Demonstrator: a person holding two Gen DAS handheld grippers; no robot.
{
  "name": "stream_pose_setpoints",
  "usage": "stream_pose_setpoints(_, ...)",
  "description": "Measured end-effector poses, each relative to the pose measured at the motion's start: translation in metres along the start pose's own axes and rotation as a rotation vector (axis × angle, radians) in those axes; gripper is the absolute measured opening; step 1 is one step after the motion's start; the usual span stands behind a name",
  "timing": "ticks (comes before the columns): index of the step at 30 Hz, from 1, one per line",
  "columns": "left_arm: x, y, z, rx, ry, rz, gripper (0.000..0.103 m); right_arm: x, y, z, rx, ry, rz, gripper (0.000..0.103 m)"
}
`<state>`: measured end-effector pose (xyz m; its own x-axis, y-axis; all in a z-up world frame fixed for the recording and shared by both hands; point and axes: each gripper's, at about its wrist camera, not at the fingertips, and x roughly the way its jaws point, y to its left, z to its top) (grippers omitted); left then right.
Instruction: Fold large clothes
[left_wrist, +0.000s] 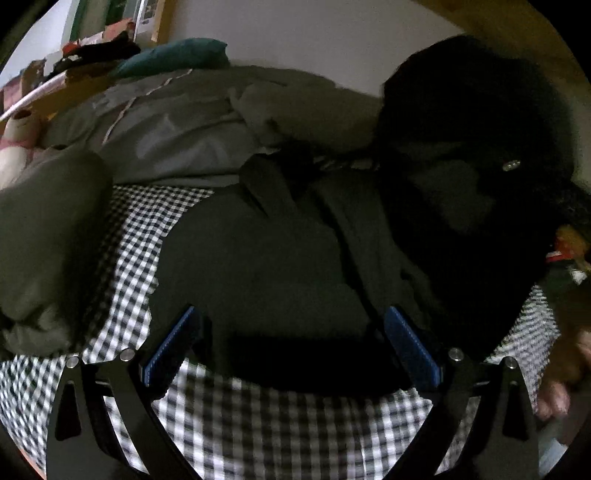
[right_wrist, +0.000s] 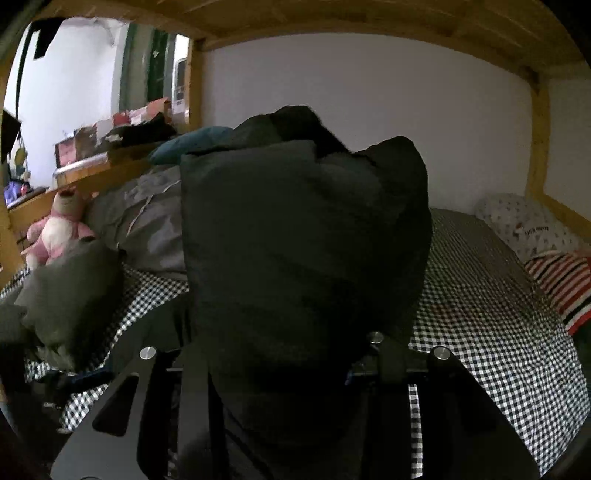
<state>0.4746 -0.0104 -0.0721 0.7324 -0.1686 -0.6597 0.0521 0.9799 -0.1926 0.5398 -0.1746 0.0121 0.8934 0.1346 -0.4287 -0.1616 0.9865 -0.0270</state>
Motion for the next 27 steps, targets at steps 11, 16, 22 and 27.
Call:
stream_pose_setpoints(11,0.081,0.076,-0.010,-0.124,0.130,0.017,0.099,0.012,0.065,-0.009,-0.159,-0.017,0.035,0.036)
stream_pose_setpoints(16,0.052,0.101,-0.013,-0.234,0.136,-0.035,0.099,0.034,0.118,-0.029,-0.360,0.033,0.034,0.037)
stream_pose_setpoints(22,-0.039,0.123,0.011,-0.176,0.000,0.080,0.098,0.055,0.150,-0.057,-0.466,0.094,0.063,0.042)
stream_pose_setpoints(27,-0.108,0.103,0.080,-0.021,-0.168,0.128,0.098,0.083,0.188,-0.095,-0.664,0.135,-0.003,0.045)
